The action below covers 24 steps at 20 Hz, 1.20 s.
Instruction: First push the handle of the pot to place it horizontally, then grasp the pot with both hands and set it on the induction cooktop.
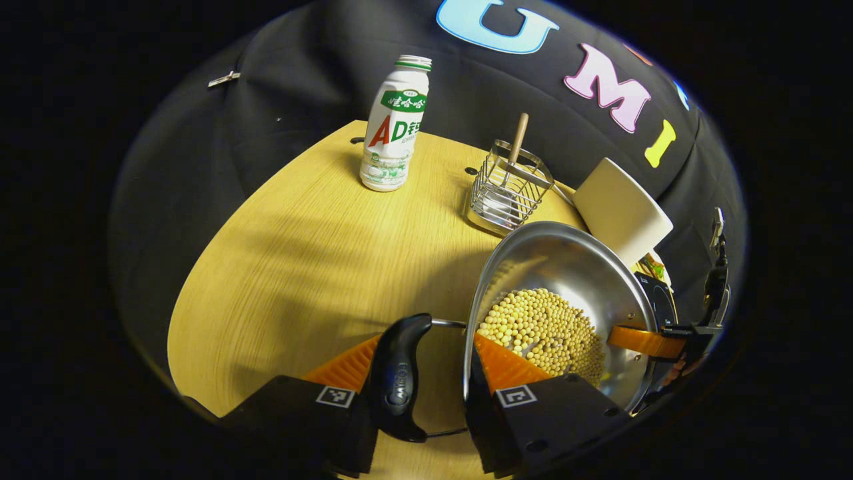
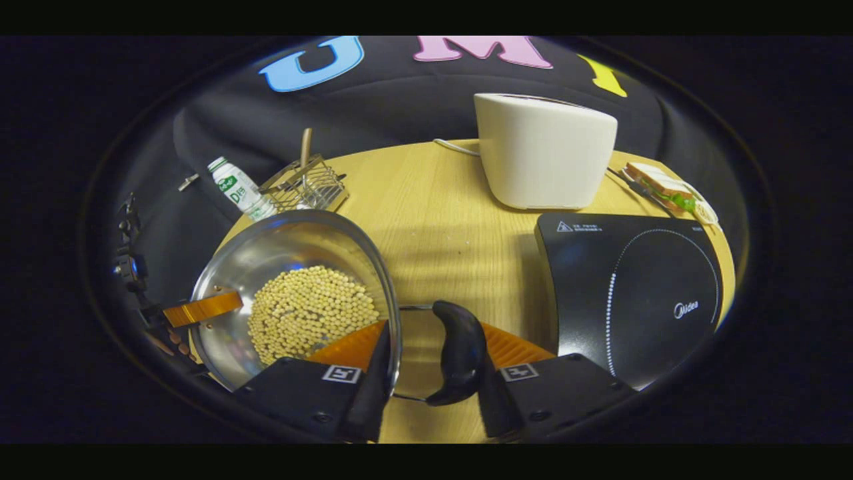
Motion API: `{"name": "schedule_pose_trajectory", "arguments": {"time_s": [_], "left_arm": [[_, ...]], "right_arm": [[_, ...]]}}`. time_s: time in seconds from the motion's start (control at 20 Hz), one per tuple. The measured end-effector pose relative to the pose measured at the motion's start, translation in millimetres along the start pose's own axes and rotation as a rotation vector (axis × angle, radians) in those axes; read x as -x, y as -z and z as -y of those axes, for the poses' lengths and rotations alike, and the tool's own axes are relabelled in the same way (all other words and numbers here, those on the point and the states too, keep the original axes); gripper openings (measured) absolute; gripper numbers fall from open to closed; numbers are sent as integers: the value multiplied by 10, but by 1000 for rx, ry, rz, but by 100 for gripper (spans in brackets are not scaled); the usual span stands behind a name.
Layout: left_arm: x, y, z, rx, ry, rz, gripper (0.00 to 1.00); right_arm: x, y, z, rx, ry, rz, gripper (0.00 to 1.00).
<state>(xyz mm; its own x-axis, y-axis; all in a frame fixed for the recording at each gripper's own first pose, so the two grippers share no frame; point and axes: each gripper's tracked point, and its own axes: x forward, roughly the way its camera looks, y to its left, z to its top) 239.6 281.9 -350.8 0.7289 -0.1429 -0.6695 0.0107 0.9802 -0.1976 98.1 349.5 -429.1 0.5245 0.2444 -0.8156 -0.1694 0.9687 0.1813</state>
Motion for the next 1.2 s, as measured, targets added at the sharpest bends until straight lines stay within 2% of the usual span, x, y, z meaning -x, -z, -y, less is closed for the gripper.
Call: {"name": "schedule_pose_trajectory", "arguments": {"time_s": [0.35,0.65,0.9,1.2], "left_arm": [[205,139,49,29,-26,7,59],[515,14,308,13,-27,38,59],[690,-110,800,-11,-11,57,59],[753,-213,1542,-46,8,65,59]], "right_arm": [[175,31,6,26,-33,2,59],[536,-159,110,26,-57,45,59],[900,-362,467,11,-55,82,59],[1202,-572,1107,-9,-42,107,59]]}}
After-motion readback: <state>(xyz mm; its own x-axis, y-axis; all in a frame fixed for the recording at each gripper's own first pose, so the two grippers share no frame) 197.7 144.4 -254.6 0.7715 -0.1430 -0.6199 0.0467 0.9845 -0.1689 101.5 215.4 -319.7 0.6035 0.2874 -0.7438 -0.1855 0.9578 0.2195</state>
